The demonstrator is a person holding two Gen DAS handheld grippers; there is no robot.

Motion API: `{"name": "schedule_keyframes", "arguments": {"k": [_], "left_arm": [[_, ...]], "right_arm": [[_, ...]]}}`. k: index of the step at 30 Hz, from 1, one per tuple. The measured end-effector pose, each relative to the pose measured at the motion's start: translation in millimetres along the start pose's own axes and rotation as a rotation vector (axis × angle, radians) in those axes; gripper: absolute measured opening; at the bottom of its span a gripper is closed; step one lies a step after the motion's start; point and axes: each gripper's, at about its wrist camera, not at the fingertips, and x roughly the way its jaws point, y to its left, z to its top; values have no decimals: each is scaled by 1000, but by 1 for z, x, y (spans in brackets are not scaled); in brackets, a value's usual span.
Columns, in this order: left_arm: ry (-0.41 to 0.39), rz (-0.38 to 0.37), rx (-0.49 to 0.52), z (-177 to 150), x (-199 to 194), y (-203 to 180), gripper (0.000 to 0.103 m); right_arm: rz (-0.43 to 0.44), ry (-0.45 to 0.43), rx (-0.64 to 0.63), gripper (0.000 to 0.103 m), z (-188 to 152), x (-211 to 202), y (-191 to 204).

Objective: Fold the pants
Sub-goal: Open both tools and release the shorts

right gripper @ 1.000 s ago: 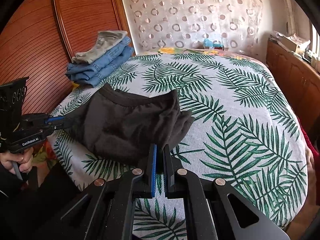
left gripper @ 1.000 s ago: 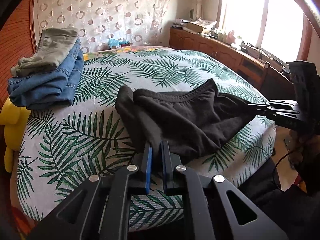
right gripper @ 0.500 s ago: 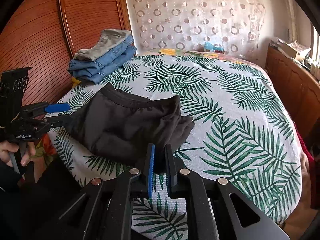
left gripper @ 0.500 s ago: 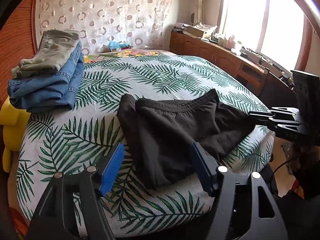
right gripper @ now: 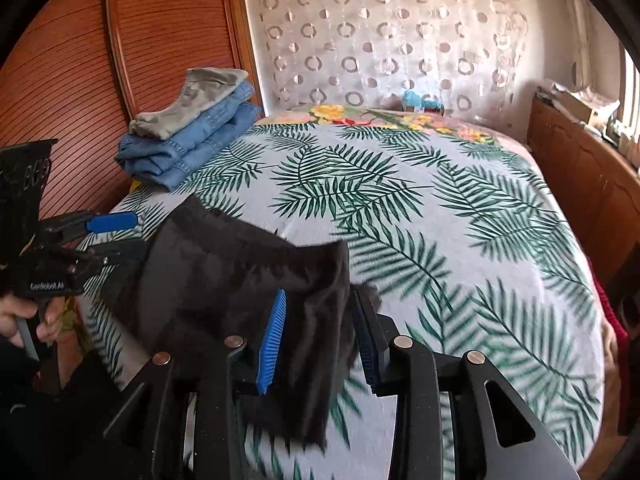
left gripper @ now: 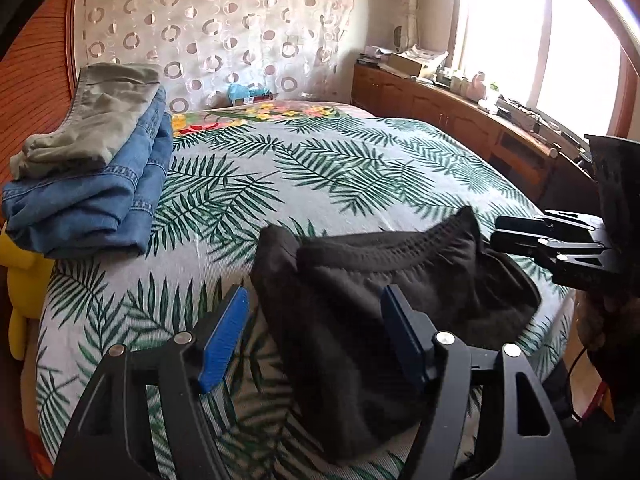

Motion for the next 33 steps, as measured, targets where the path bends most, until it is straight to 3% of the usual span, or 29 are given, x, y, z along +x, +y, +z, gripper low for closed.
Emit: {"name": "schedule_keyframes", "arguments": {"k": [6, 11, 15, 21, 24, 26, 30, 33], "left_arm": [[9, 18, 8, 9, 17, 9, 70], [23, 14, 8, 9, 26, 12, 70], [37, 12, 0, 10, 33, 15, 70], [62, 8, 1, 7, 43, 17, 70], [67, 2, 0, 6, 45, 18, 70], [72, -1, -1, 5, 46, 18, 70], [73, -1, -7, 5, 47, 17, 70], [79, -7, -12, 5, 48, 17, 71]], "right_arm": [[-3, 51, 47, 35, 14, 32, -7], [4, 49, 43, 7, 18, 39, -8], [-56, 2, 52, 6, 20, 32, -11], [-54, 26, 54, 6, 15, 33, -11], [-61, 37, 51, 12, 14, 30, -11], [-72, 51, 38, 21, 12, 27, -10], [-61, 65, 41, 49, 2, 18, -9], [-59, 81, 43, 50, -5, 15, -8]]}}
